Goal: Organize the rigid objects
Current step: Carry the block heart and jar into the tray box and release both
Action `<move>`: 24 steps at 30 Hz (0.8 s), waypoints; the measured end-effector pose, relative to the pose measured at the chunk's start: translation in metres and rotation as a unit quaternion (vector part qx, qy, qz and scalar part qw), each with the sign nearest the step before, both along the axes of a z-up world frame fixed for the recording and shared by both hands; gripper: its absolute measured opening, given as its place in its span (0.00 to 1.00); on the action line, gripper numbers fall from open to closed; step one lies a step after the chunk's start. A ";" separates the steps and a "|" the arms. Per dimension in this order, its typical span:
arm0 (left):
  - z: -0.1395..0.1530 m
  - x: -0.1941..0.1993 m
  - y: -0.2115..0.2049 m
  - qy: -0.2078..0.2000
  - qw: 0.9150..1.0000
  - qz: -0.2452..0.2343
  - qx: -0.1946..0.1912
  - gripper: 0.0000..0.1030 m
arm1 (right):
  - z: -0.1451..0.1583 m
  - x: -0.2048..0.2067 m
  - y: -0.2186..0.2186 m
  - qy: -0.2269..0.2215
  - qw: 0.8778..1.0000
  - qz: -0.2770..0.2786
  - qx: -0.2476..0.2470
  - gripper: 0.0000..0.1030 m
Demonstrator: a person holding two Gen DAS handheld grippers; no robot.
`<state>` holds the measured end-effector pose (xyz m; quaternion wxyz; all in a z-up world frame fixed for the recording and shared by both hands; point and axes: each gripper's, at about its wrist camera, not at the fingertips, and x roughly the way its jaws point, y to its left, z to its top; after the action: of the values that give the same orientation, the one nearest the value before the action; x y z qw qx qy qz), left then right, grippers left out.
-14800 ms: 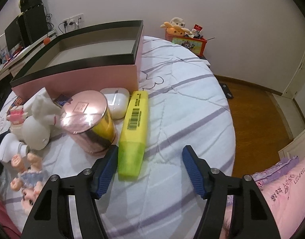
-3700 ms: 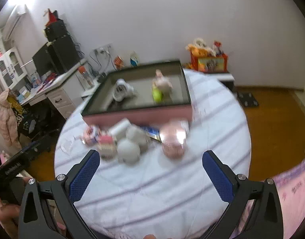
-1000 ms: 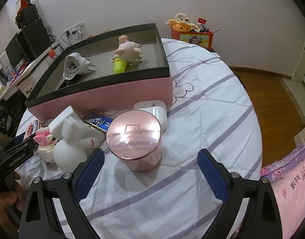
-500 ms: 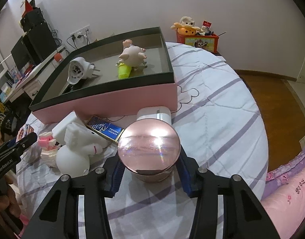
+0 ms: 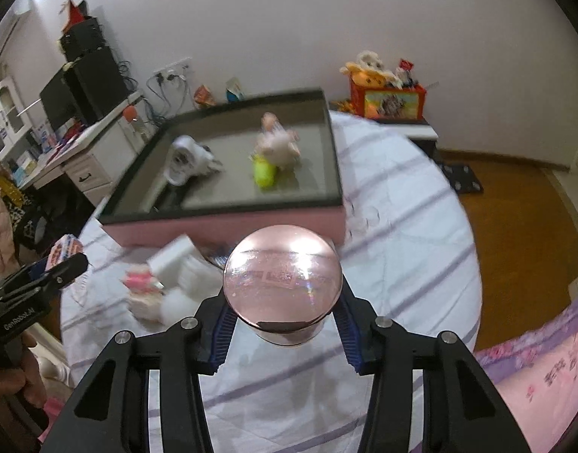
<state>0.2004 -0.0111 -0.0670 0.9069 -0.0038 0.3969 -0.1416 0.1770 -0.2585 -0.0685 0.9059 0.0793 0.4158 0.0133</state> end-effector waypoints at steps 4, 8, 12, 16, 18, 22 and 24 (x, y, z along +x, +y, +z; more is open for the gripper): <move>0.030 0.009 -0.008 -0.027 1.000 -0.011 -0.001 0.62 | 0.036 0.013 0.010 -0.027 0.999 0.027 -0.005 0.47; 0.052 0.026 -0.019 -0.050 0.999 -0.022 -0.004 0.62 | 0.066 0.036 0.020 -0.054 0.997 0.044 -0.024 0.47; 0.058 0.051 -0.029 -0.044 0.998 -0.028 -0.017 0.62 | 0.075 0.064 0.027 -0.051 0.997 0.056 -0.021 0.47; 0.050 0.074 -0.041 -0.031 0.999 -0.029 -0.014 0.62 | 0.065 0.090 0.032 -0.028 0.997 0.064 -0.025 0.47; 0.043 0.084 -0.046 -0.021 0.999 -0.027 -0.012 0.62 | 0.057 0.097 0.034 -0.017 0.997 0.067 -0.027 0.47; 0.029 0.098 -0.056 -0.006 1.000 -0.025 -0.008 0.62 | 0.039 0.112 0.034 0.009 0.997 0.070 -0.027 0.47; 0.023 0.104 -0.060 0.001 1.000 -0.025 -0.005 0.62 | 0.029 0.119 0.033 0.021 0.997 0.069 -0.024 0.48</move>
<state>0.3040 -0.0715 -0.0438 0.9026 0.0016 0.3970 -0.1663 0.2957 -0.2253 -0.0393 0.8954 0.0285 0.4398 0.0640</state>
